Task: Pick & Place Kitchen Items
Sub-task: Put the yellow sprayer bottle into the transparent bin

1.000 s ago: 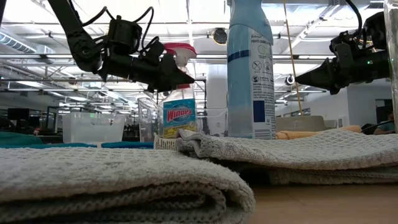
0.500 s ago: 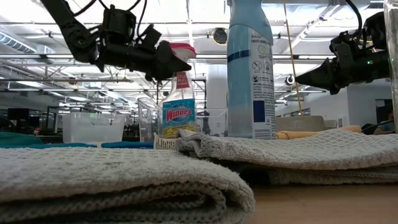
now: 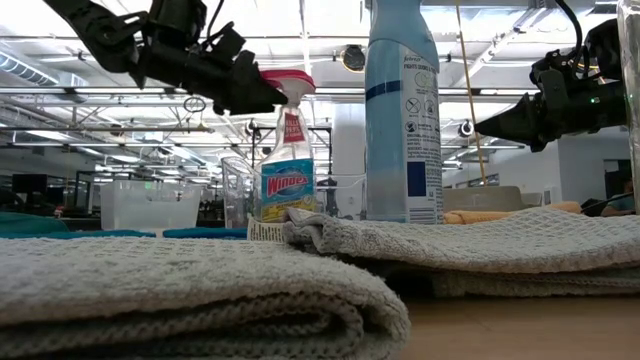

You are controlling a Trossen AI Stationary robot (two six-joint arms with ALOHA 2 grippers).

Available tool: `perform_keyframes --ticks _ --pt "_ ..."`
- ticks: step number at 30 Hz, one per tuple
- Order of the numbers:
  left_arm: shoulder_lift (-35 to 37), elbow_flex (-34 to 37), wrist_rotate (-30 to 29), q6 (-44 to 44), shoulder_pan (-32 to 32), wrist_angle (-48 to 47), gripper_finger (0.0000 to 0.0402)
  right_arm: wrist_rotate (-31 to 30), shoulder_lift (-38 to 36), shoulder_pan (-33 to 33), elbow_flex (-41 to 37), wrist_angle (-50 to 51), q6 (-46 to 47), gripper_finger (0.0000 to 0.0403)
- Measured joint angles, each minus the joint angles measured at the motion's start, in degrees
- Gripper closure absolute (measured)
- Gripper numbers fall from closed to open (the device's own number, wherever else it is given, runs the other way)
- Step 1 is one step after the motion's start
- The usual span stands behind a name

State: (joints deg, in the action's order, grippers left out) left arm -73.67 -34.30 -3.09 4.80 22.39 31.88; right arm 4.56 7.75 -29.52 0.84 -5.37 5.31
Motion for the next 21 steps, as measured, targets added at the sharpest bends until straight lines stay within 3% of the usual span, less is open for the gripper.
perform_keyframes --ticks 13,21 --pt "1.46 0.00 -0.18 0.94 -4.23 -6.28 0.0094 0.00 -0.02 0.00 0.00 0.00 0.00 0.0399" --pt "6.07 0.02 -6.49 1.60 -7.96 -12.74 0.0094 0.00 -0.02 0.00 0.00 0.00 -0.01 0.0399"
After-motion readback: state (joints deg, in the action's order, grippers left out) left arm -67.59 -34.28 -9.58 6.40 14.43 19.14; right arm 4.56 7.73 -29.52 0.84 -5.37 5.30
